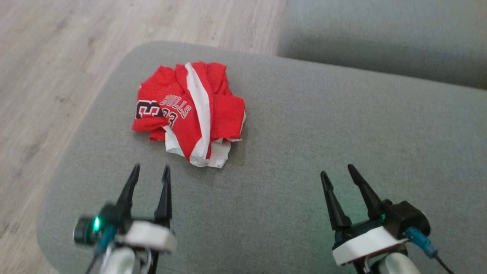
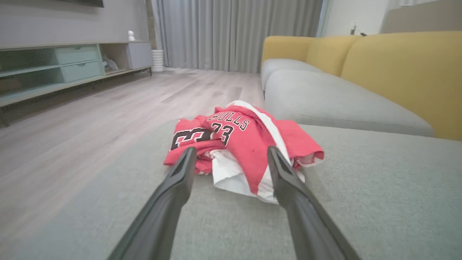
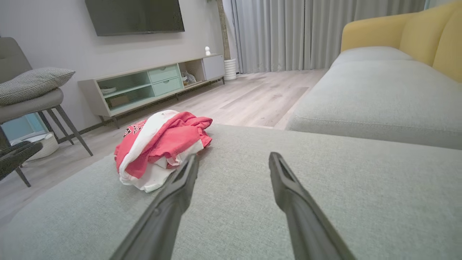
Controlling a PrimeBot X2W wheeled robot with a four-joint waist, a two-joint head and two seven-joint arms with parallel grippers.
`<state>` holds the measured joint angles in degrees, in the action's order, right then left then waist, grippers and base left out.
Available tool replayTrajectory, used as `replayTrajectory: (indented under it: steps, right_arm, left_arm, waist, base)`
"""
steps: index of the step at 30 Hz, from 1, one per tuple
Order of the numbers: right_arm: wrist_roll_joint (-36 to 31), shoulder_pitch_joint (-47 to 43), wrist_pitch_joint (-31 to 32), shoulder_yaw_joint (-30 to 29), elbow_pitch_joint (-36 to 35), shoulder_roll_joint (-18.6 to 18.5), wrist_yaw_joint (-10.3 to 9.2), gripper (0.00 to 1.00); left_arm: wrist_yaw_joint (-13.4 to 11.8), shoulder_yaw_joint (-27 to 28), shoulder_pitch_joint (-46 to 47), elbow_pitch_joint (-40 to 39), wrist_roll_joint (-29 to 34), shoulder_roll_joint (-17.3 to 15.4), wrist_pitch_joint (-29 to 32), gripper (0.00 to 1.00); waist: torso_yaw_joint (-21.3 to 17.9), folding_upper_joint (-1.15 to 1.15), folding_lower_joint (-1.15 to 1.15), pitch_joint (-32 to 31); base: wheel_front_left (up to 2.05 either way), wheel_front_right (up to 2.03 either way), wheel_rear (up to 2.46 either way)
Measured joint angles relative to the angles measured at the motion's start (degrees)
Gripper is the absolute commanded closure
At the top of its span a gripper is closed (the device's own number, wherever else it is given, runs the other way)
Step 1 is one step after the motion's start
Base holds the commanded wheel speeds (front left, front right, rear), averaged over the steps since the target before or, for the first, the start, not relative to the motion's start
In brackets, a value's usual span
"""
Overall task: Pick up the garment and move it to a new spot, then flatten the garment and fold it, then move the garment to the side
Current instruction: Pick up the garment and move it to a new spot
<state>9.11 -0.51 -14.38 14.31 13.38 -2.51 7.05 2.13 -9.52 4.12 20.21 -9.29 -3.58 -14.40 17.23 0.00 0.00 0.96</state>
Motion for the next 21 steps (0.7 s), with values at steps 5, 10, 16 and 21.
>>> replayTrajectory:
  steps: [5,10,16,21]
  right_arm:
    - [-1.4,1.5,0.0,-1.0,-0.7,0.0,0.0,0.0]
    - [-1.9,4.0,0.0,-1.8,-1.2,-0.1,0.0,0.0]
    - [-1.7,5.9,0.0,-1.6,-1.3,-0.1,0.0,0.0]
    - [-0.7,6.2,0.0,-1.6,-1.3,-0.1,0.0,0.0]
  left_arm:
    - [3.2,-2.2,11.5,3.9,0.3,-2.2,6.0,0.0]
    - [5.0,-5.5,23.0,9.5,-3.2,-4.0,15.1,0.0]
    - [5.4,-5.9,29.2,16.2,-7.8,-5.2,20.8,0.0]
    - [5.4,-5.5,31.2,20.7,-9.8,-5.2,21.4,0.0]
  waist:
    - [-1.5,0.0,0.01,3.3]
    - [-3.8,0.0,0.01,7.2]
    - [-7.0,0.0,0.01,10.2]
    - [-9.2,0.0,0.01,11.6]
  base:
    - [0.0,0.0,0.0]
    - [0.0,0.0,0.0]
    - [0.0,0.0,0.0]
    - [0.0,0.0,0.0]
